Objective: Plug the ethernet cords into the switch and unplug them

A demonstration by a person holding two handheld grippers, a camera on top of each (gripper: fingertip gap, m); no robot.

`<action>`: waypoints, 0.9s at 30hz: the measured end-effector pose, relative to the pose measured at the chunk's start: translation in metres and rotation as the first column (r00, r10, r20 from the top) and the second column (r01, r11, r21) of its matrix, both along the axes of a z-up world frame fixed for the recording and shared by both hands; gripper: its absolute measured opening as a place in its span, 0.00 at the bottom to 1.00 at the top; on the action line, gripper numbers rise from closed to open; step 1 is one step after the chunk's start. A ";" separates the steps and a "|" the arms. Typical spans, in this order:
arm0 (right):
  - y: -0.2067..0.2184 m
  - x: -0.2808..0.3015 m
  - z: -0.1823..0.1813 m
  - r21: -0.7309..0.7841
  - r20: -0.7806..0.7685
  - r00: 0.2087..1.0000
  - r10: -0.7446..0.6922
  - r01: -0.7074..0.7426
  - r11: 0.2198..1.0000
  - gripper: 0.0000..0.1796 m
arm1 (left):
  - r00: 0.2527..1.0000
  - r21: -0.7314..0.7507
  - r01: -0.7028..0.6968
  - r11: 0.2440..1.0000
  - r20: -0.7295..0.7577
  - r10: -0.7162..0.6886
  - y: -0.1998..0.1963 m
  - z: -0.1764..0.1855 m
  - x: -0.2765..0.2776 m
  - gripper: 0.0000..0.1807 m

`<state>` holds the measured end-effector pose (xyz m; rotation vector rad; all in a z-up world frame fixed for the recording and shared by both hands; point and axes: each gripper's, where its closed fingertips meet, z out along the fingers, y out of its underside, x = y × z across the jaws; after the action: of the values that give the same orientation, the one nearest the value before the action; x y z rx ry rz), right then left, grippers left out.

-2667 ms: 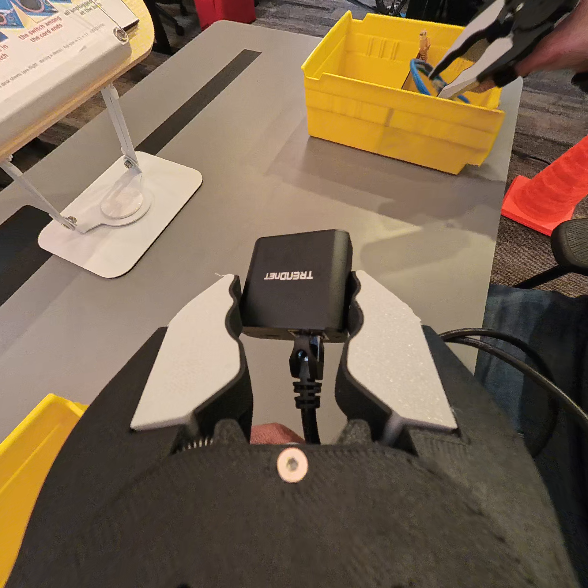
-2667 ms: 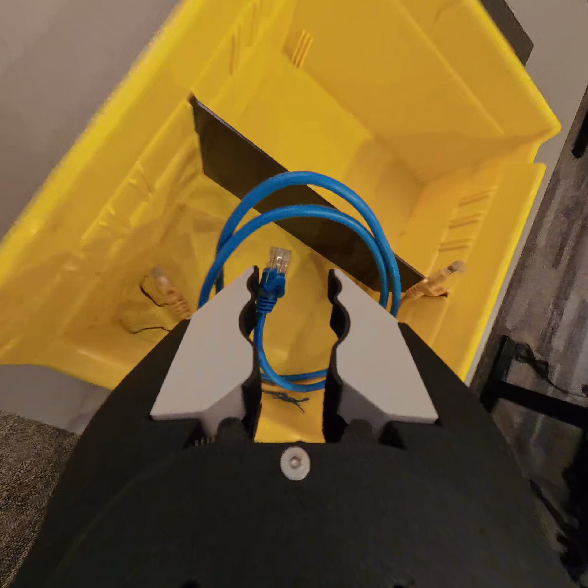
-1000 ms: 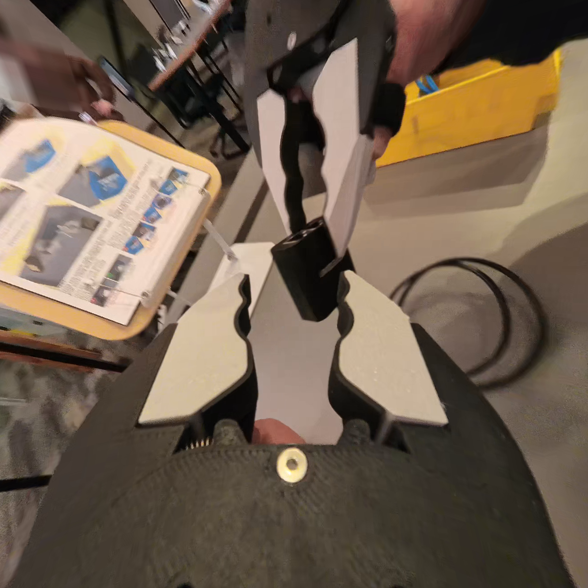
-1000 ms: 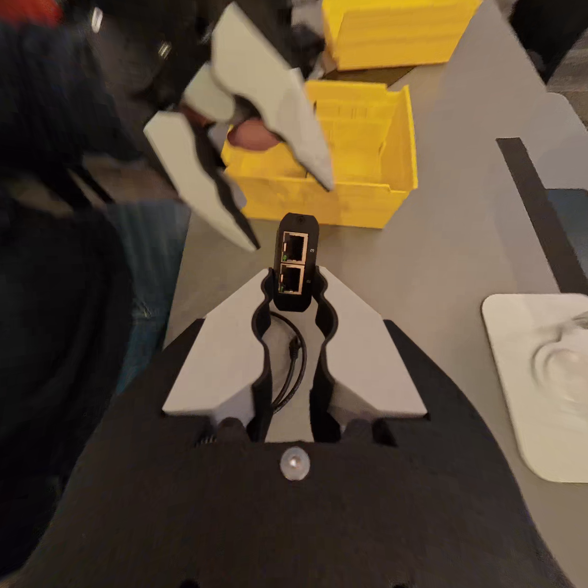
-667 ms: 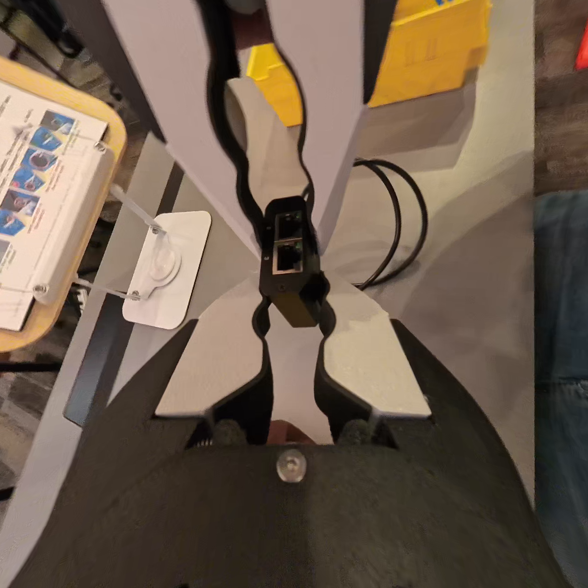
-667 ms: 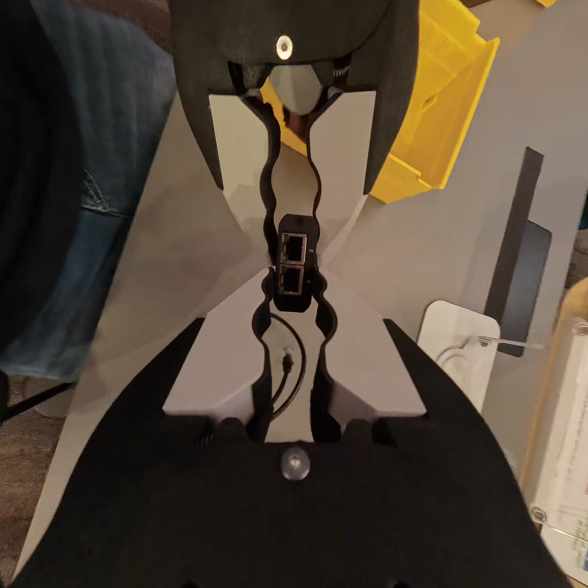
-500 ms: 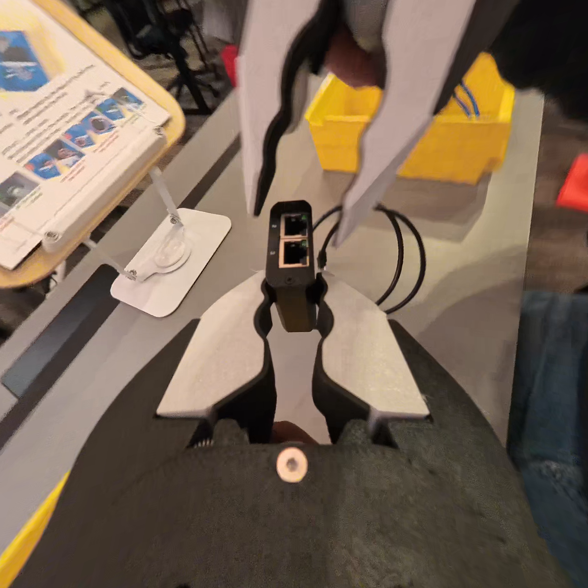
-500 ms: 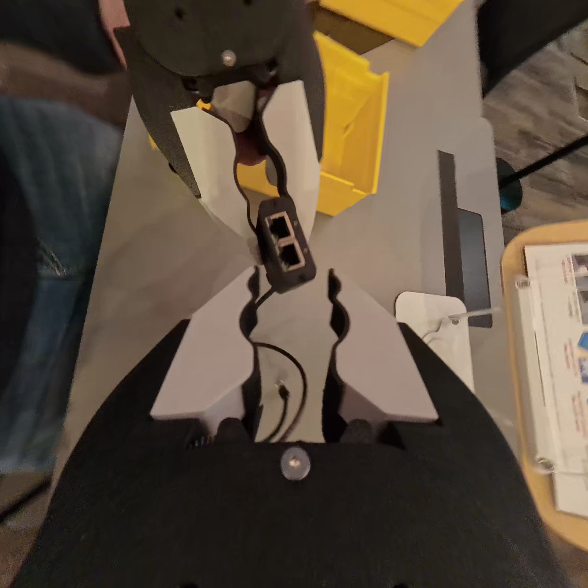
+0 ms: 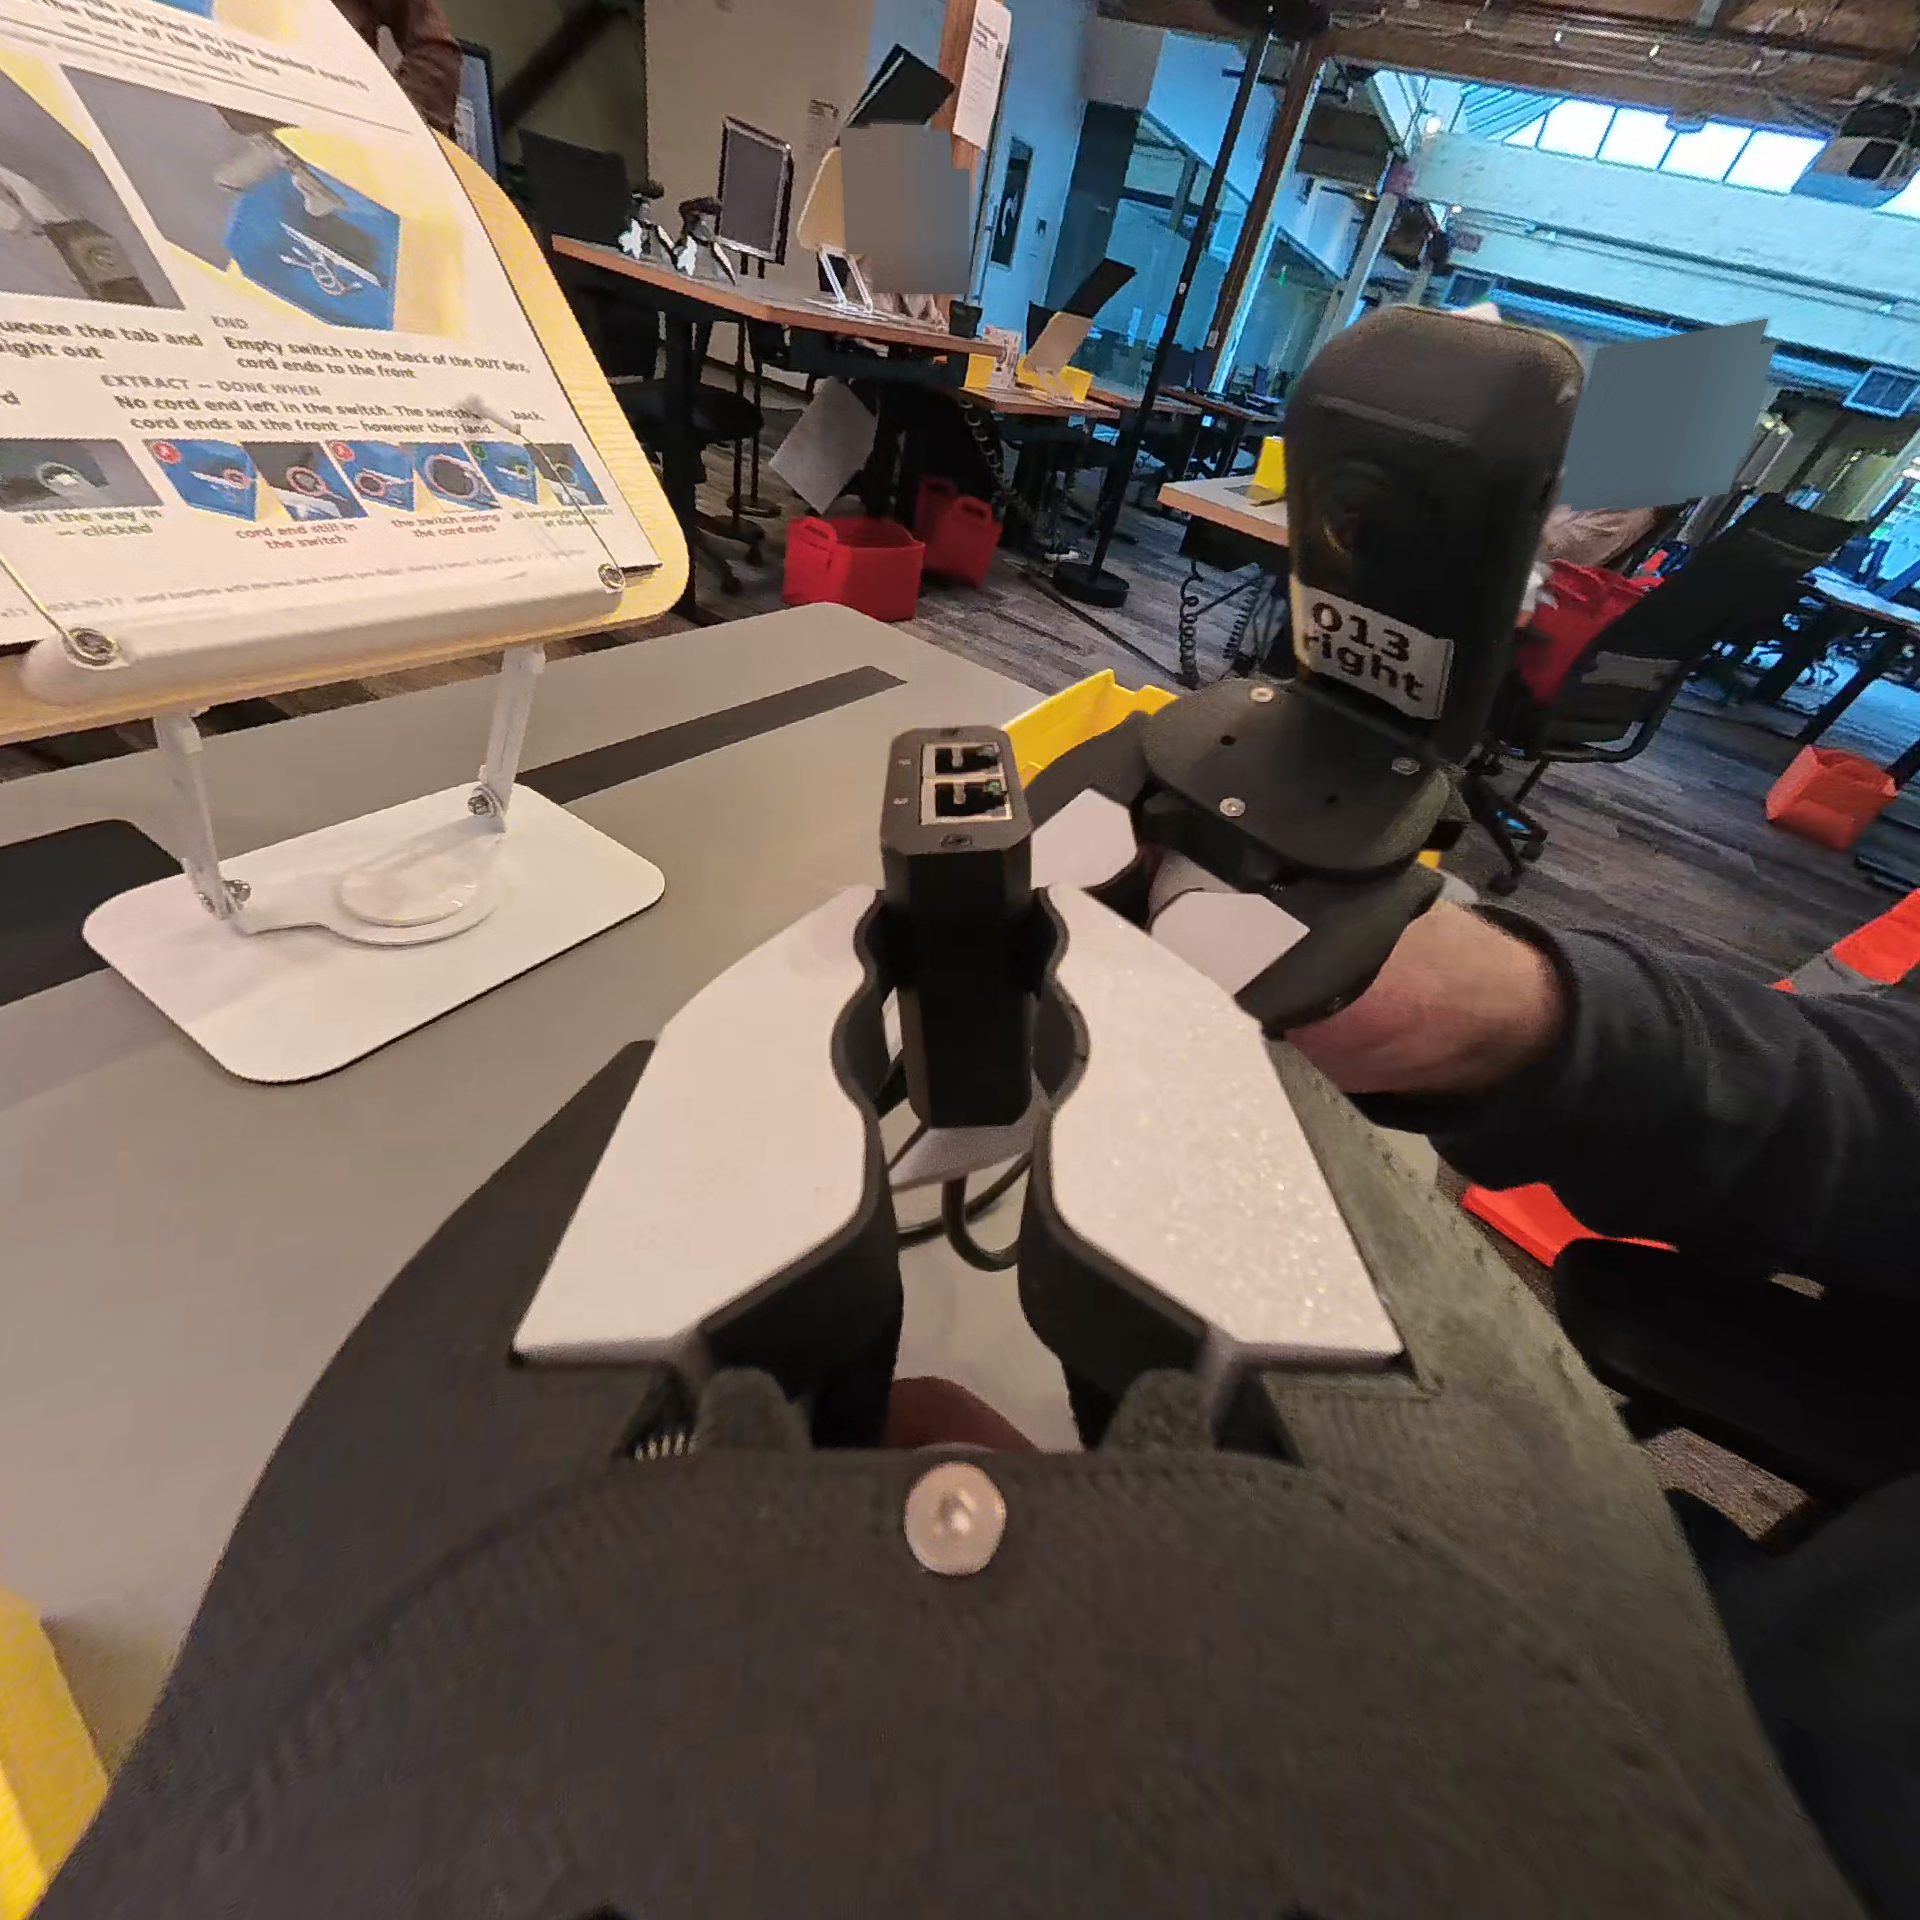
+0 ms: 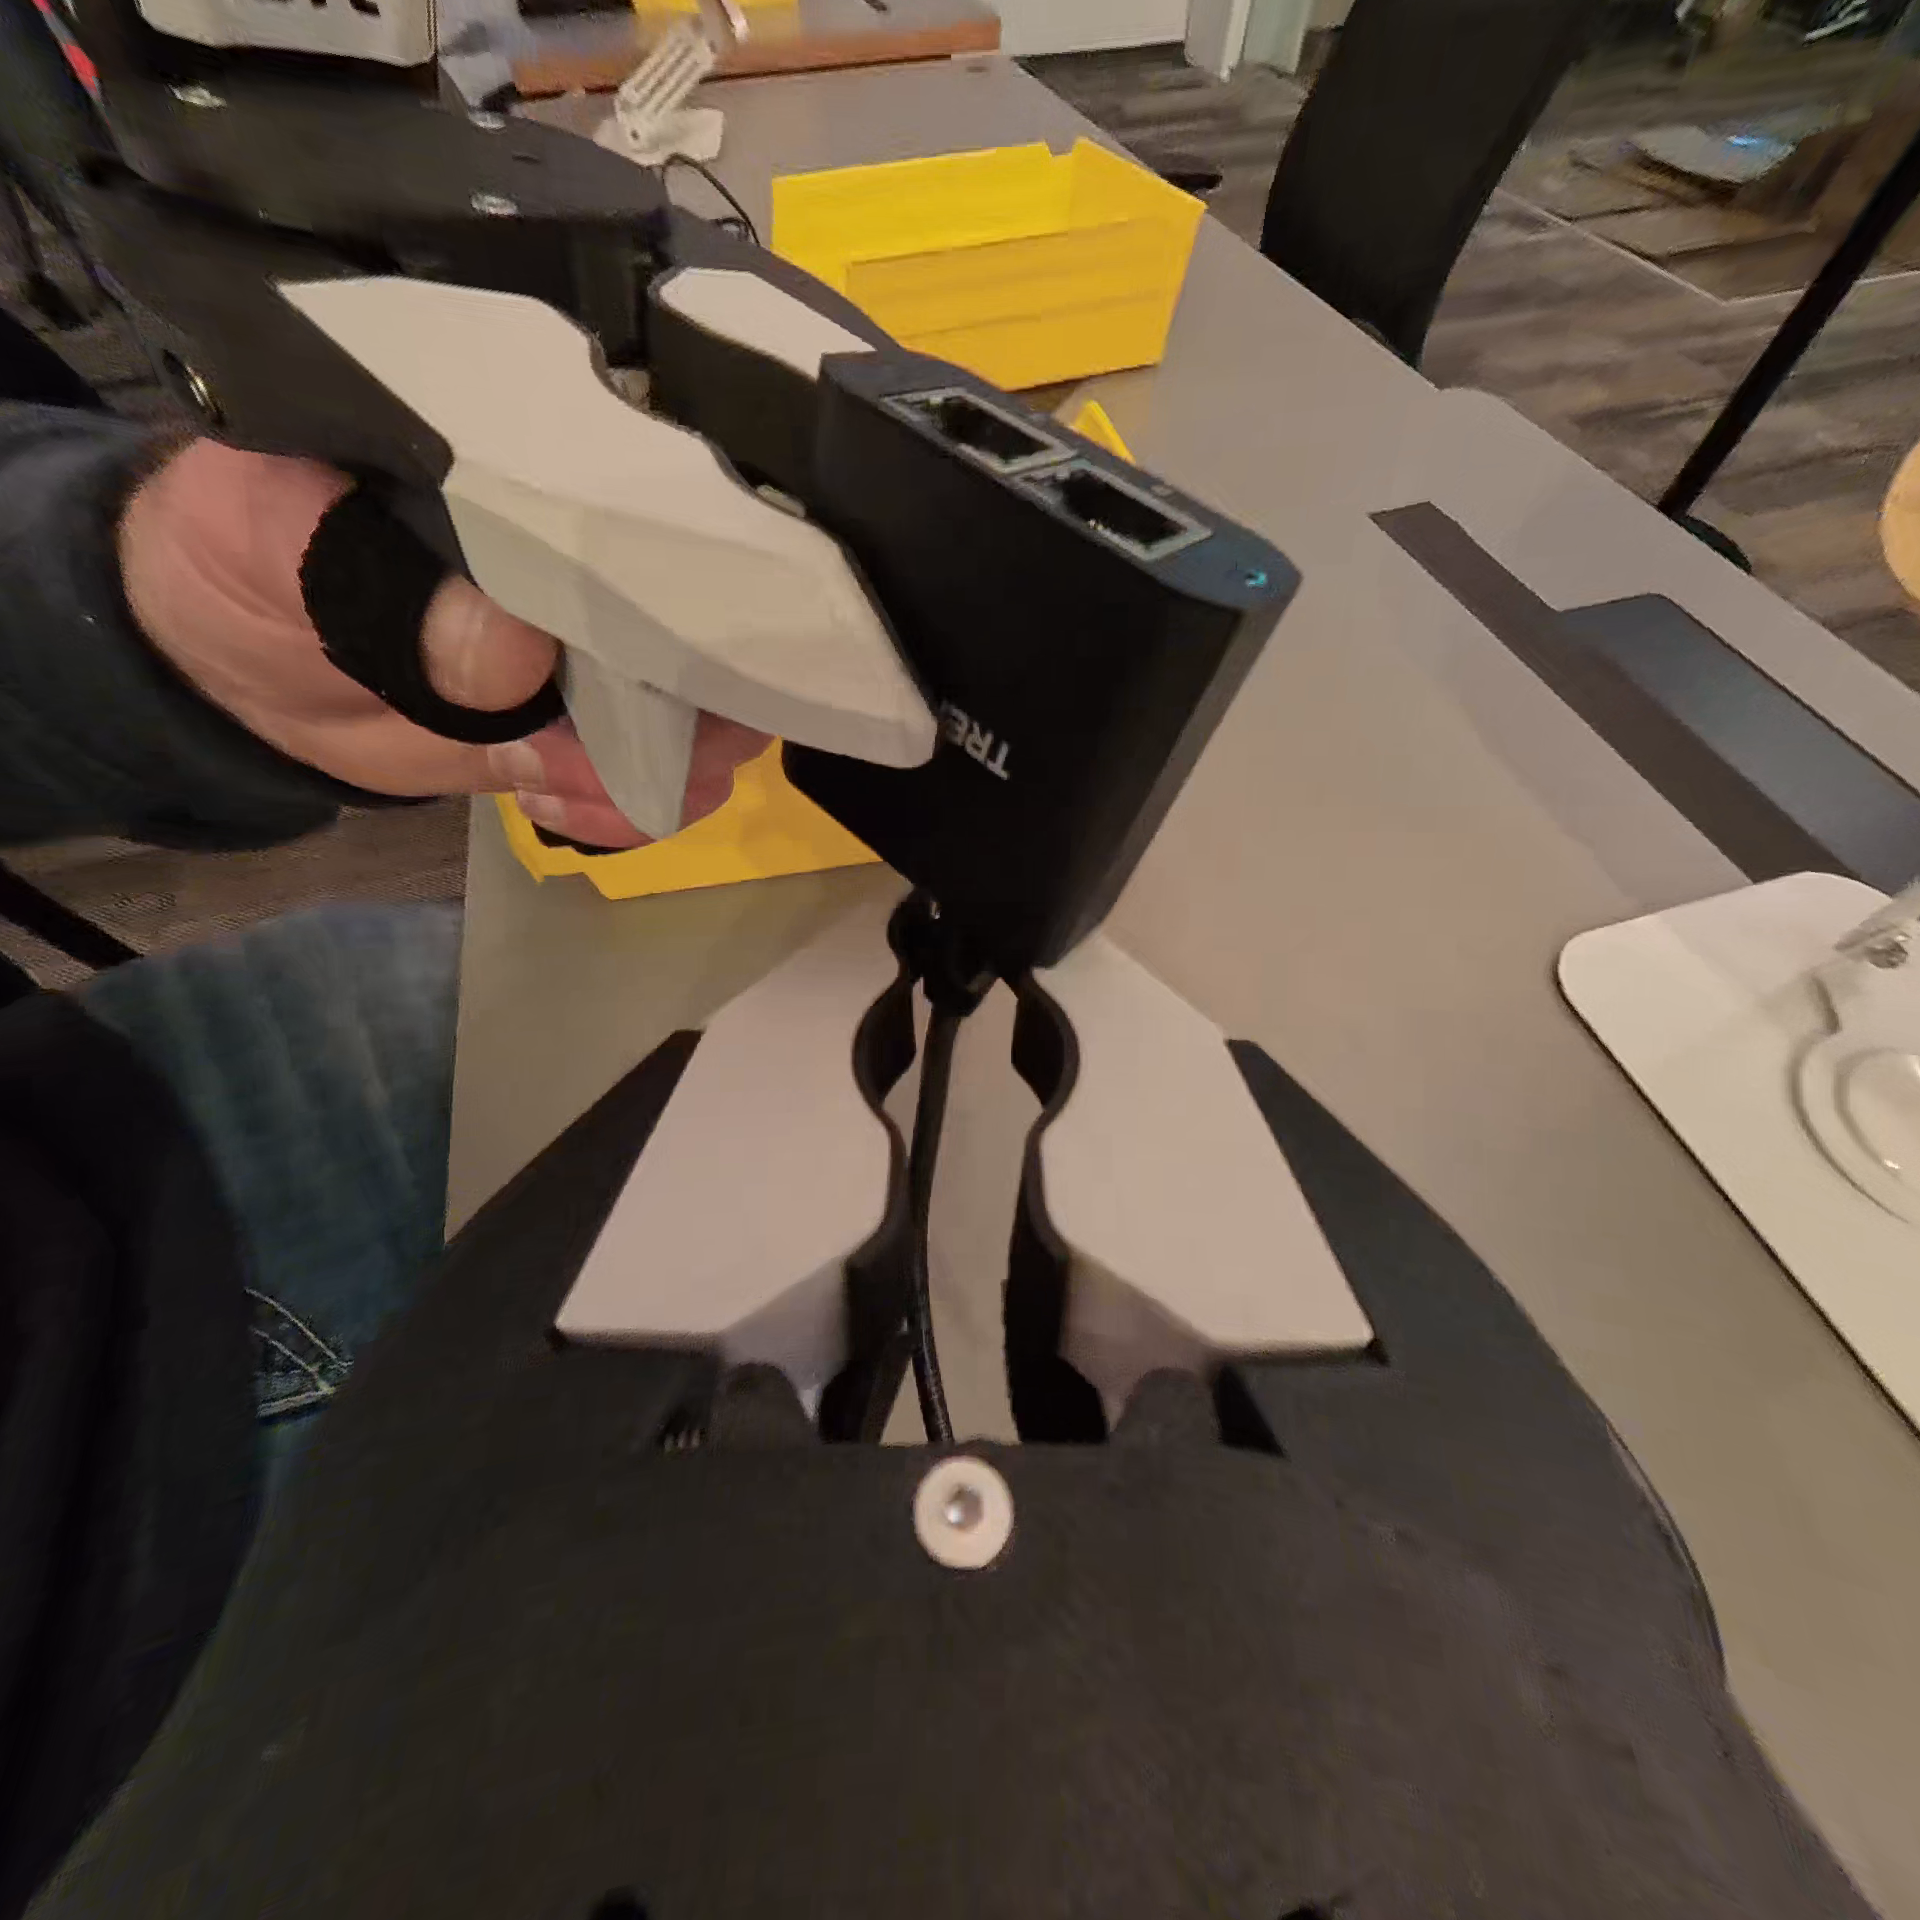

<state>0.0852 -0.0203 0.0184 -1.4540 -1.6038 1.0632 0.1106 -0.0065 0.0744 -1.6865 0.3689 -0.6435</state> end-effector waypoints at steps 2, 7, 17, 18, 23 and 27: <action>0.002 0.002 0.000 0.007 0.020 1.000 0.017 -0.017 1.000 0.05 | 1.000 -0.007 0.013 1.000 0.003 -0.013 -0.001 -0.002 -0.001 0.13; -0.007 0.028 -0.011 0.052 0.269 0.942 0.199 -0.221 0.974 0.05 | 0.976 0.084 0.092 0.992 -0.206 -0.073 -0.011 0.002 0.001 0.26; -0.035 0.080 -0.019 -0.064 0.576 0.576 0.580 -0.675 0.735 0.05 | 0.727 0.035 0.379 0.925 -0.630 -0.274 -0.042 -0.030 0.042 0.47; -0.038 0.082 -0.019 -0.085 0.588 0.549 0.594 -0.689 0.720 0.05 | 0.731 0.047 0.392 0.919 -0.622 -0.280 -0.043 -0.029 0.046 0.44; -0.041 0.095 -0.028 -0.153 0.670 0.427 0.607 -0.721 0.676 0.05 | 0.712 0.011 0.426 0.905 -0.621 -0.327 -0.049 -0.044 0.057 0.40; -0.040 0.100 -0.031 -0.195 0.697 0.376 0.611 -0.720 0.666 0.05 | 0.727 0.036 0.413 0.910 -0.615 -0.306 -0.049 -0.048 0.059 0.39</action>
<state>0.1853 -0.0605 -0.0129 -1.1518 -2.9888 0.7310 0.1699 -0.0560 0.0262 -1.6301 1.2071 -0.3171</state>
